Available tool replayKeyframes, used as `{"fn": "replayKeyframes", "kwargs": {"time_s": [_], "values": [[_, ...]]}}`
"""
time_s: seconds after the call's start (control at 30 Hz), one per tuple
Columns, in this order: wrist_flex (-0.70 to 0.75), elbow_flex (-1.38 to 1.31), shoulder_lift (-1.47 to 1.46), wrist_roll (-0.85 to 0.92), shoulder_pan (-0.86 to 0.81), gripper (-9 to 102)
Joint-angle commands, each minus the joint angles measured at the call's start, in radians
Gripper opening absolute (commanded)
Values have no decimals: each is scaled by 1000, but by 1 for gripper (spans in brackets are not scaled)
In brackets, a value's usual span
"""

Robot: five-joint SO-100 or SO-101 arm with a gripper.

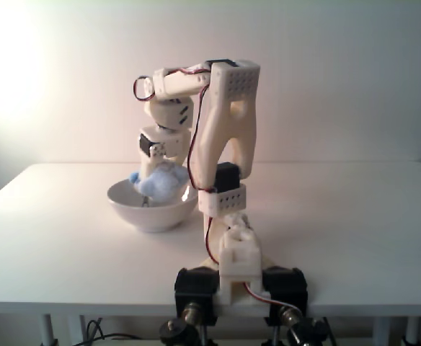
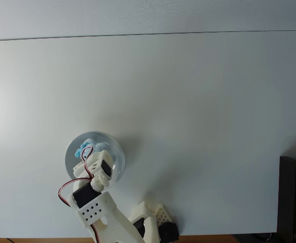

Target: Grasp a skyblue doll and put it into the bowl.

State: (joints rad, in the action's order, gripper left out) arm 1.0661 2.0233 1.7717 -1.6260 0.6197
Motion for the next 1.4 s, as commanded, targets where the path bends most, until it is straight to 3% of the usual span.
{"fn": "replayKeyframes", "kwargs": {"time_s": [0.0, 0.17, 0.5, 0.63, 0.8, 0.9, 1.3, 1.37], "values": [[-2, -8, 14, 6, -8, 2], [-12, -8, 17, 6, -9, 17], [-12, -14, 5, 6, -11, 80], [-14, -11, 3, 5, -14, 94], [-14, -17, 3, 5, -25, 90], [-14, -21, 9, 21, -29, 80], [-14, -26, 189, 75, -115, 3], [-14, -25, 267, 75, -118, -2]]}}
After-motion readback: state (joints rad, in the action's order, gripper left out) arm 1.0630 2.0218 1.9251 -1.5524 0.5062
